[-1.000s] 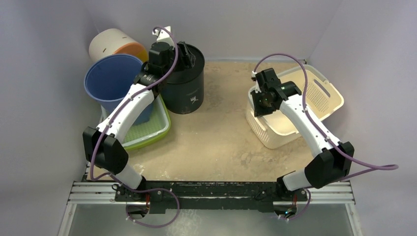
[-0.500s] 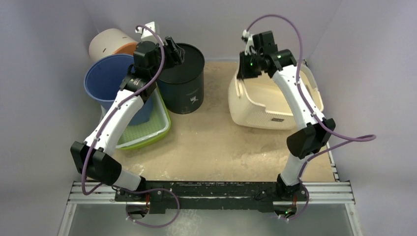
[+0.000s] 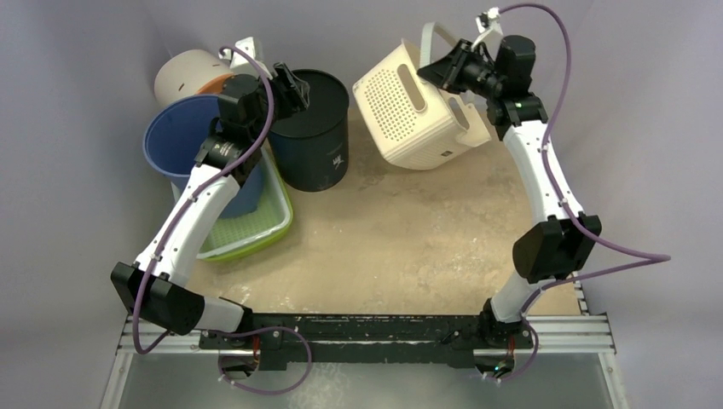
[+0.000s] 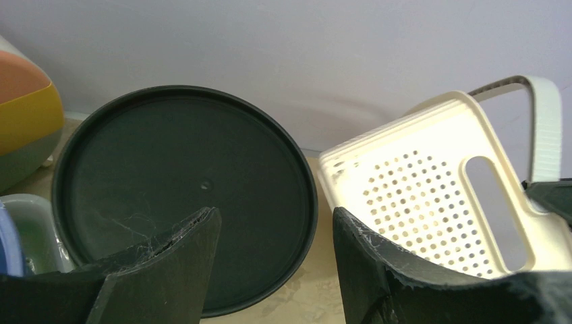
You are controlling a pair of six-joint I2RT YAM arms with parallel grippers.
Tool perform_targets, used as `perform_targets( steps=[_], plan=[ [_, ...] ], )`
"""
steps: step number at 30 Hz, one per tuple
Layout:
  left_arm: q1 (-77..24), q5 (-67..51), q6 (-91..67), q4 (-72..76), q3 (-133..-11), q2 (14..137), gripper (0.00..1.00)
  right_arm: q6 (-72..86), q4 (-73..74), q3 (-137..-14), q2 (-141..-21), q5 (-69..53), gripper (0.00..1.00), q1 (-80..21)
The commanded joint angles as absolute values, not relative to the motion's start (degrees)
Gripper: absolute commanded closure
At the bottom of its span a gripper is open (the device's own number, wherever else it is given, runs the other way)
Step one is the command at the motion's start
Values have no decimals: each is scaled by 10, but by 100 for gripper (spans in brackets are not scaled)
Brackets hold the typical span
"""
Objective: Turn the large container upside down
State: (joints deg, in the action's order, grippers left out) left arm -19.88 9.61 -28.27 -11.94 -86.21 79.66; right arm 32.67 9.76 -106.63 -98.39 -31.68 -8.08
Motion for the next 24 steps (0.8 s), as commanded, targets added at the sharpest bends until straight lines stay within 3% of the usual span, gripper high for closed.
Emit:
perform_targets(
  steps=[1, 5, 10, 15, 24],
  plan=[
    [-193, 108, -270, -106, -858, 775, 39, 419, -75, -985, -967, -376, 100, -20],
    [-193, 106, -272, -102, -858, 780, 39, 450, -124, -938, -978, -401, 100, 17],
    [-193, 102, -272, -100, -858, 790, 39, 404, -56, -942, -997, -400, 84, 53],
    [-192, 101, -271, -98, -858, 797, 39, 388, -27, -911, -998, -388, 82, 88],
    [-188, 92, -271, -95, -865, 814, 39, 329, 55, -893, -1012, -372, 68, 137]
  ],
)
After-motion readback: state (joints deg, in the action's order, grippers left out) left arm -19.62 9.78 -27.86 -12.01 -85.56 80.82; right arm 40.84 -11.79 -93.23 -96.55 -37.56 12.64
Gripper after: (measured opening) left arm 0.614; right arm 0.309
